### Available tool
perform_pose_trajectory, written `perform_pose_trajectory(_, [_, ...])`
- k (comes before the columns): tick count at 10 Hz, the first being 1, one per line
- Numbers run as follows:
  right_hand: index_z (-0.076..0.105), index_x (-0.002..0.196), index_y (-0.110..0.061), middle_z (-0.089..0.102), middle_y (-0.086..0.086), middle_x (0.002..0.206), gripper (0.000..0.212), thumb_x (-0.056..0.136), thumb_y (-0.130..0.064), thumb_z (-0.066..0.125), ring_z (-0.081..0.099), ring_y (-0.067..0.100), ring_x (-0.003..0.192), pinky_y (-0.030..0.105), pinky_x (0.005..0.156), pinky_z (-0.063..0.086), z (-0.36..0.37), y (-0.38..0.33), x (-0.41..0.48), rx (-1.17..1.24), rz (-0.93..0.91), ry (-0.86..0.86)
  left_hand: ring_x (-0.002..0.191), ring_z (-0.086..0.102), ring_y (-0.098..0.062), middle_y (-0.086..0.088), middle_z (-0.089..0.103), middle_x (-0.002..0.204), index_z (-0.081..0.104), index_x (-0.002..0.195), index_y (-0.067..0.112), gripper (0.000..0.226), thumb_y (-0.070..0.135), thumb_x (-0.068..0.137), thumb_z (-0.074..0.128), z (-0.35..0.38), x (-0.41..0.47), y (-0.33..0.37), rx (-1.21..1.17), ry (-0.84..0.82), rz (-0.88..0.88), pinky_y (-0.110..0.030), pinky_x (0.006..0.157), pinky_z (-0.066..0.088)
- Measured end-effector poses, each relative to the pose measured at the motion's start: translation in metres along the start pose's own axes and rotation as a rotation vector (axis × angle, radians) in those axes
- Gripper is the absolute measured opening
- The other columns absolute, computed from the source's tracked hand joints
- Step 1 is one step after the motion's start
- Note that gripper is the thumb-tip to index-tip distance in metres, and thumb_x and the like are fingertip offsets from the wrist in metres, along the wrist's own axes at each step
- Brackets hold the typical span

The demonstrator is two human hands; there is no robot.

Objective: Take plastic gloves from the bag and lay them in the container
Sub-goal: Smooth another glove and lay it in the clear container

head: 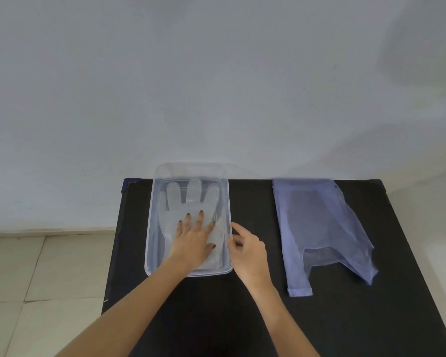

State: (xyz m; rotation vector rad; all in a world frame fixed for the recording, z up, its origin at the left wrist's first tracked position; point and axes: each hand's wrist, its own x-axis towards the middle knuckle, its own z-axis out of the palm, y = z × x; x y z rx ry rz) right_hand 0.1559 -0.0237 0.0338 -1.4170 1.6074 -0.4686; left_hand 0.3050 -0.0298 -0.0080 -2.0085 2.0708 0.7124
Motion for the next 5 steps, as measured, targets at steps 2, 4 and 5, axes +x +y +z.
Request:
perform_pose_trajectory(2, [0.053,0.133,-0.034,0.075,-0.010,0.102,0.038,0.095,-0.033,0.054,0.071,0.002,0.088,0.031,0.082,0.061,0.000,0.001,0.002,-0.030,-0.005,-0.002,0.146,-0.009,-0.036,-0.002,-0.009,0.161,0.005,0.149,0.036,0.066,0.045,0.095,0.042,0.000,-0.001,-0.006,-0.044,-0.075,-0.027,-0.057,0.116,0.005])
perform_pose_trajectory(4, [0.053,0.134,-0.030,0.075,-0.008,0.101,0.040,0.094,-0.029,0.058,0.071,0.004,0.084,0.023,0.078,0.059,0.000,0.003,0.002,-0.035,-0.020,-0.003,0.148,0.009,-0.025,-0.002,0.009,0.161,0.022,0.148,0.030,0.054,0.041,0.097,0.039,-0.019,-0.016,-0.007,-0.222,0.074,-0.055,-0.044,0.119,0.011])
perform_pose_trajectory(5, [0.054,0.133,-0.028,0.073,-0.008,0.110,0.041,0.093,-0.031,0.060,0.070,0.007,0.095,0.029,0.087,0.058,0.000,0.001,0.000,-0.004,-0.052,-0.006,0.146,0.019,-0.020,0.001,0.023,0.158,0.035,0.143,0.030,0.049,0.039,0.096,0.044,-0.026,-0.039,-0.008,-0.377,0.200,-0.093,-0.039,0.117,0.018])
